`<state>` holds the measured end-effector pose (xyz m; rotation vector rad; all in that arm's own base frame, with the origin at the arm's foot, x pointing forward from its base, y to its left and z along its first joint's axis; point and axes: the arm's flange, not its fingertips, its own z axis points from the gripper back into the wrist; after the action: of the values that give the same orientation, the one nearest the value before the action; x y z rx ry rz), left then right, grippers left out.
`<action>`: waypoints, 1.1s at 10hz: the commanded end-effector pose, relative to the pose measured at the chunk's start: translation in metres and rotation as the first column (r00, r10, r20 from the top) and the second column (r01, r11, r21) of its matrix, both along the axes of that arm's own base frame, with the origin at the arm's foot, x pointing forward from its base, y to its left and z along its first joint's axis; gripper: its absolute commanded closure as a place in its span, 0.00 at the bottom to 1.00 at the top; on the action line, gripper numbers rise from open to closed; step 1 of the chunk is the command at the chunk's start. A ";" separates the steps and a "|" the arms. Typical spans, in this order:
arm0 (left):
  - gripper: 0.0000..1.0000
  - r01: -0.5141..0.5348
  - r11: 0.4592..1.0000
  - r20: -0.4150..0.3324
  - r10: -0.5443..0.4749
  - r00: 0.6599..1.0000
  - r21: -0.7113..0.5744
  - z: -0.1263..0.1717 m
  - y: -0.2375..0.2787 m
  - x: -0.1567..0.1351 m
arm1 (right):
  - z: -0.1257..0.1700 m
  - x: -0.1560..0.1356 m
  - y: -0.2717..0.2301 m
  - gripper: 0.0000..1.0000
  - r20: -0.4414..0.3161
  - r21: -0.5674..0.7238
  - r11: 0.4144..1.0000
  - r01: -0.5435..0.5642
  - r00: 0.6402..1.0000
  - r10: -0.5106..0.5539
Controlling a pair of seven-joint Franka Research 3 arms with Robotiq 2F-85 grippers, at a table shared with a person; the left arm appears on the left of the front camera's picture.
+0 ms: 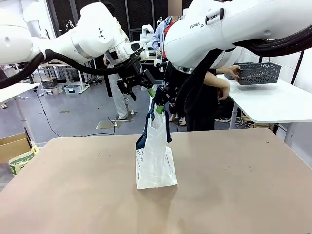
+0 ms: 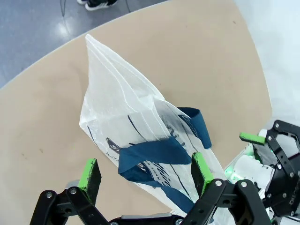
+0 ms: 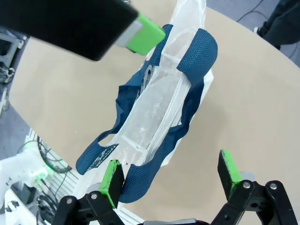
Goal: Transfer purchased items from the store into the shopping bag.
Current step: Open the Reusable shopping bag in the center of the table.
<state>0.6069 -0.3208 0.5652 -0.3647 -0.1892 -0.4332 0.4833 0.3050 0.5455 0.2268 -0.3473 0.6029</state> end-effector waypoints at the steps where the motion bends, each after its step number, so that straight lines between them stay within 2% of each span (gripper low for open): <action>1: 0.00 -0.073 0.997 -0.037 0.072 0.997 -0.010 0.005 -0.008 0.015 | -0.005 -0.004 -0.004 0.00 -0.014 -0.006 1.000 0.008 1.000 -0.008; 5: 0.00 -0.066 0.997 -0.084 0.062 0.995 -0.046 0.001 -0.016 0.015 | -0.011 -0.004 -0.006 0.00 -0.035 -0.005 1.000 0.003 0.999 -0.003; 11: 0.00 -0.021 0.999 -0.190 0.028 0.981 0.041 -0.021 -0.016 0.006 | -0.017 -0.002 -0.005 0.00 -0.040 -0.021 1.000 0.006 0.999 -0.007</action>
<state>0.6064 -0.3350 0.5375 -0.3778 -0.0222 -0.3936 0.4834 0.3035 0.5329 0.2235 -0.3097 0.6002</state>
